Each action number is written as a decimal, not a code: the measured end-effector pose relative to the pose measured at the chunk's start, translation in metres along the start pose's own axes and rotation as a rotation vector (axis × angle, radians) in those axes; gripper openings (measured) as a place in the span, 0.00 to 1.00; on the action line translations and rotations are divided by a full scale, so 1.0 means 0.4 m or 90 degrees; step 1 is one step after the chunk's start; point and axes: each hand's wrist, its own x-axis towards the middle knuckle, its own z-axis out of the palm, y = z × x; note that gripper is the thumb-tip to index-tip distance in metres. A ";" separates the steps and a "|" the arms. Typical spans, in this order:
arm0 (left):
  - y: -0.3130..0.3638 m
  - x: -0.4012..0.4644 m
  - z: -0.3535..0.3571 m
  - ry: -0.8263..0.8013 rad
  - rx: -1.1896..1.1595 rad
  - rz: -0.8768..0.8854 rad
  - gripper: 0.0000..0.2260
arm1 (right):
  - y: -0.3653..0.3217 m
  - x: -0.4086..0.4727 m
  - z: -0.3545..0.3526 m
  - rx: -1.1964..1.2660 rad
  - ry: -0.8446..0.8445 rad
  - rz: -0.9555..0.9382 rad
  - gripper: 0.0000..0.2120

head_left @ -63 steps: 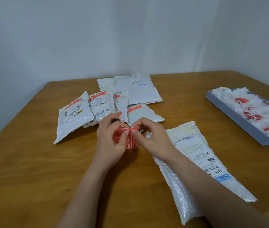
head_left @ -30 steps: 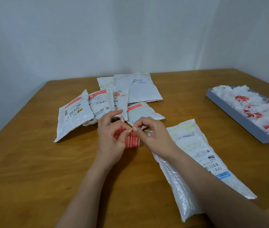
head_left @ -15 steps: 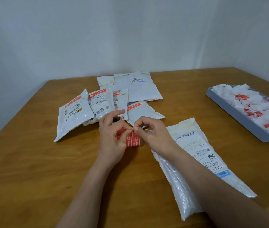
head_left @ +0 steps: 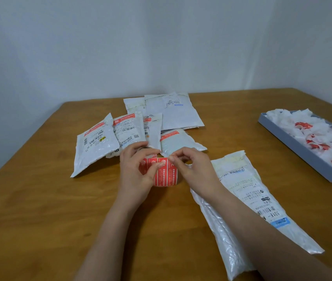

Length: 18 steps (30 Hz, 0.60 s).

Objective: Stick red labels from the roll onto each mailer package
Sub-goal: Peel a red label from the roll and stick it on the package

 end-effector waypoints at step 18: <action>0.010 -0.002 0.005 -0.030 -0.008 0.011 0.15 | 0.016 0.009 0.001 -0.046 0.003 0.023 0.11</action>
